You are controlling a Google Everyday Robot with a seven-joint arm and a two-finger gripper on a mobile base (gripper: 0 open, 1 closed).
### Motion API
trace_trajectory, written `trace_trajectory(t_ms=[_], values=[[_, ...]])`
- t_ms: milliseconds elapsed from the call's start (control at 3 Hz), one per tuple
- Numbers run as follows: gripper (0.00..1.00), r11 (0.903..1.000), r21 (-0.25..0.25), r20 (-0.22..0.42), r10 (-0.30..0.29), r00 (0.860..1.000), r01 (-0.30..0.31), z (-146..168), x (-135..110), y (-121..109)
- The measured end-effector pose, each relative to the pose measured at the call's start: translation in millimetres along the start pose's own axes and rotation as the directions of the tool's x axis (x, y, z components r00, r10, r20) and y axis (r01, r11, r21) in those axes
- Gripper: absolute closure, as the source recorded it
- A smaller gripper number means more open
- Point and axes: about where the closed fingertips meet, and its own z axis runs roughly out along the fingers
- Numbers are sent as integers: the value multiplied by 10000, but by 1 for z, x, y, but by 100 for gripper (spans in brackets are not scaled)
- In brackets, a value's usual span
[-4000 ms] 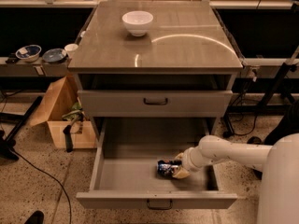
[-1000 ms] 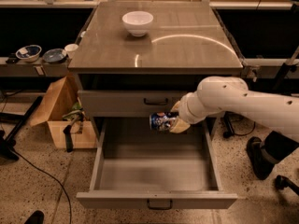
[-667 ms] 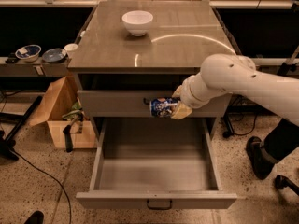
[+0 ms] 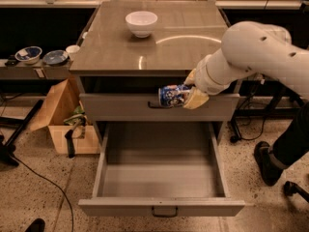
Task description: Pick pepsi can from middle drawer and place on counter
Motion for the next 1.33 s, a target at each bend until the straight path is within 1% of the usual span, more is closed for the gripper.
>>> trace_trajectory(t_ms=[333, 667, 1000, 1333], values=[[100, 9998, 148, -95, -134, 9999, 136, -35, -11, -6], [100, 9991, 164, -158, -380, 9992, 382, -44, -24, -26], [100, 9976, 114, -84, -679, 9977, 680, -33, -39, -49], [100, 9965, 11, 49, -841, 9964, 841, -10, -46, -70]])
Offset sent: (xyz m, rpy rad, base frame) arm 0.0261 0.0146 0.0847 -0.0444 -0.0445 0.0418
